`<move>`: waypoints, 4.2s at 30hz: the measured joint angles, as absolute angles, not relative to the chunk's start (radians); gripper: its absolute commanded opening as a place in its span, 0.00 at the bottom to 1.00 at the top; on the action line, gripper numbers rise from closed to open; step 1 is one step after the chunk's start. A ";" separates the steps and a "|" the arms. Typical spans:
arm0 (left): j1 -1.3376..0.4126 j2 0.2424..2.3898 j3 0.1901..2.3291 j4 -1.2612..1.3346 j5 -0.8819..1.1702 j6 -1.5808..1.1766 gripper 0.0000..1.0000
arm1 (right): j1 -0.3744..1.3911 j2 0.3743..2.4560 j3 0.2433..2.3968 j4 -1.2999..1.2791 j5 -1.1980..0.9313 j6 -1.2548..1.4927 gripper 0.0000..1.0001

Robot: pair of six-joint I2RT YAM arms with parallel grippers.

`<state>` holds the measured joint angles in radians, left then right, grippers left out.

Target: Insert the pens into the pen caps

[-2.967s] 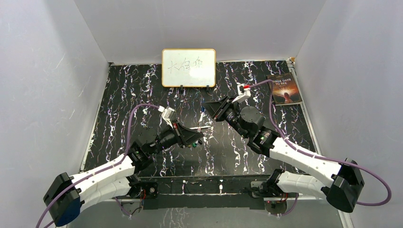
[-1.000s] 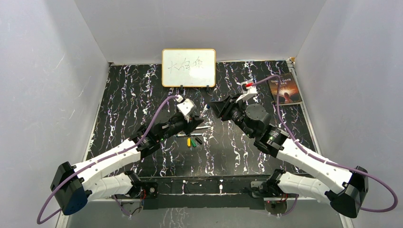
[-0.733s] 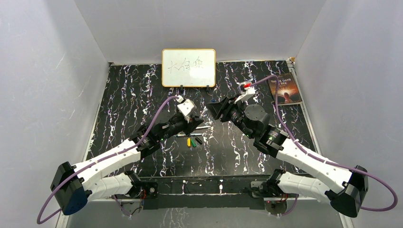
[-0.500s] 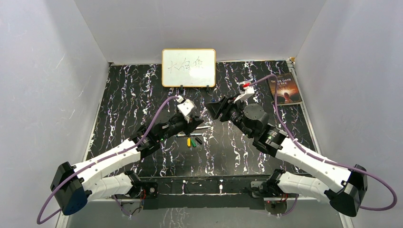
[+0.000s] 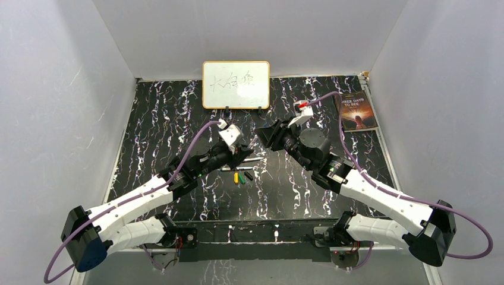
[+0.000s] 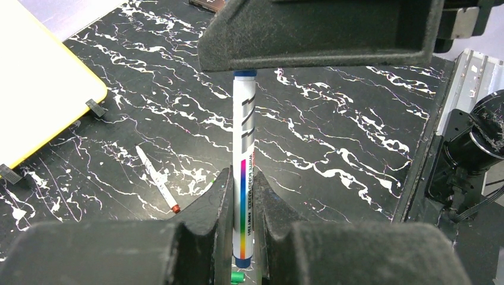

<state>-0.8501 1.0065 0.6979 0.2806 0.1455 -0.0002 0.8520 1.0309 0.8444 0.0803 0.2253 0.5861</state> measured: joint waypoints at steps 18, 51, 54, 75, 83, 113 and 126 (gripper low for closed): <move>-0.850 0.991 0.693 0.265 0.146 -0.001 0.00 | 0.852 1.031 0.846 0.107 0.218 0.604 0.35; -0.855 1.072 0.767 0.181 0.115 -0.004 0.00 | 0.831 1.013 0.787 0.166 0.170 0.653 0.00; -0.855 1.089 0.776 0.177 0.108 0.002 0.00 | 0.831 1.017 0.785 0.169 0.179 0.654 0.00; -0.855 1.158 0.846 0.080 0.080 0.054 0.00 | 0.892 1.049 0.754 0.220 0.316 0.641 0.00; -0.855 1.175 0.888 0.006 0.081 0.075 0.00 | 0.934 1.053 0.735 0.253 0.389 0.635 0.00; -0.850 1.204 0.935 -0.175 0.060 0.090 0.00 | 1.039 1.175 0.698 0.355 0.556 0.665 0.00; -0.828 1.207 0.942 -0.325 0.061 0.082 0.00 | 1.097 1.278 0.675 0.449 0.606 0.718 0.00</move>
